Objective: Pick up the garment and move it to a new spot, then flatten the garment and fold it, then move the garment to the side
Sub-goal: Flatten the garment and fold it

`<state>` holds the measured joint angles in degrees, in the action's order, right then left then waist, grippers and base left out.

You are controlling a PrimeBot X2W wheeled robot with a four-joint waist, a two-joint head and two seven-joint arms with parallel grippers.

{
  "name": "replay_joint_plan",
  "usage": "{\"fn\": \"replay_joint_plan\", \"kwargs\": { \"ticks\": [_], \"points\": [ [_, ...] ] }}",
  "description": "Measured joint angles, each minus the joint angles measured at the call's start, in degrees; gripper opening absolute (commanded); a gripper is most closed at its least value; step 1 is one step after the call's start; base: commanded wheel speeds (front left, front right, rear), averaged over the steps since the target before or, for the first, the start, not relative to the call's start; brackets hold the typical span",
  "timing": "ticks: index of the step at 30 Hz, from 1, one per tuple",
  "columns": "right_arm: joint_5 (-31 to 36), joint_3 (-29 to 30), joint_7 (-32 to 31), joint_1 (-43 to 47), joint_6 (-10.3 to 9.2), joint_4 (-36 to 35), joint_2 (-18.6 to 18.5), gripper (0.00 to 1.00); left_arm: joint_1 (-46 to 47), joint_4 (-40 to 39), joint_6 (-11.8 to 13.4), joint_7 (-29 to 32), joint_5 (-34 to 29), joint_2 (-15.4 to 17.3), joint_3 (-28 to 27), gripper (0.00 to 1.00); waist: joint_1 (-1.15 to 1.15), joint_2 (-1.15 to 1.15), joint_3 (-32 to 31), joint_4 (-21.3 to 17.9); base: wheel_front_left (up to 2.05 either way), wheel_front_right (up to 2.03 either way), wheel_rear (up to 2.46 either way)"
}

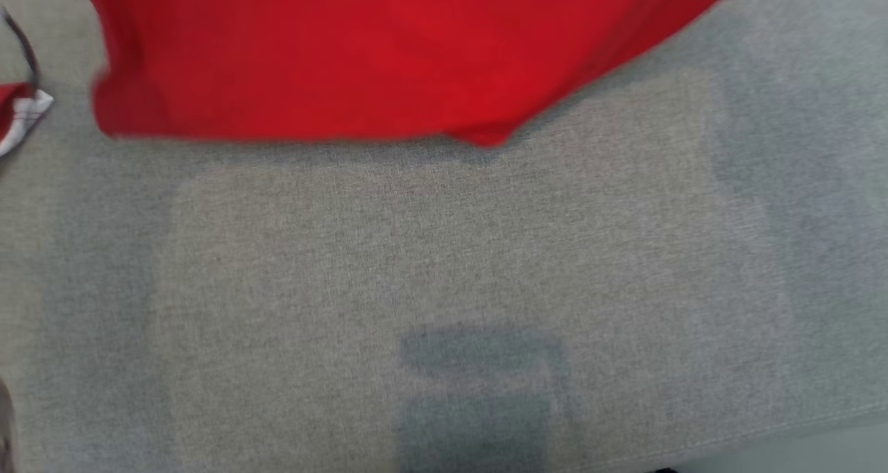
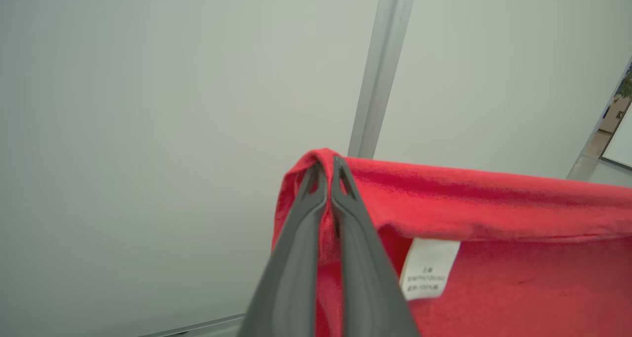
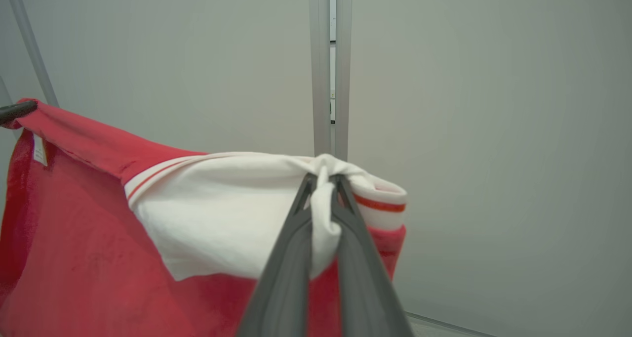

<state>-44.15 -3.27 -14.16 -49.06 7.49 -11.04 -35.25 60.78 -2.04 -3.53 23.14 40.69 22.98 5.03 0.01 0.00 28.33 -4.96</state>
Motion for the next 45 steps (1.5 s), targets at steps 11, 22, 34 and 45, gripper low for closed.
{"fn": "replay_joint_plan", "kwargs": {
  "ticks": [11,22,34,45],
  "points": [
    [12.84,-3.10,6.68,-39.73,0.04,24.86,16.41,0.00,33.76,29.37,-0.69,-19.28,-9.96,-2.20,1.33,0.00,0.00,0.00,12.29,0.51,0.00,0.00,0.00],
    [17.56,-5.98,18.92,-50.46,0.05,39.78,21.16,0.00,41.38,45.20,-3.18,-35.67,-11.33,-2.96,2.08,0.00,0.00,0.00,19.72,-0.08,0.00,0.00,0.00],
    [3.68,-12.62,22.10,-19.22,0.07,28.74,9.99,0.00,13.32,37.90,-4.02,-36.66,3.03,1.45,13.01,0.00,-0.01,0.00,18.64,0.15,0.00,0.00,0.00],
    [-2.27,-2.83,16.99,18.95,0.15,12.94,5.72,0.00,-22.10,17.00,-0.77,-36.42,9.95,7.22,15.93,0.00,-0.02,0.00,6.59,1.18,0.00,0.00,0.00]
  ]
}}
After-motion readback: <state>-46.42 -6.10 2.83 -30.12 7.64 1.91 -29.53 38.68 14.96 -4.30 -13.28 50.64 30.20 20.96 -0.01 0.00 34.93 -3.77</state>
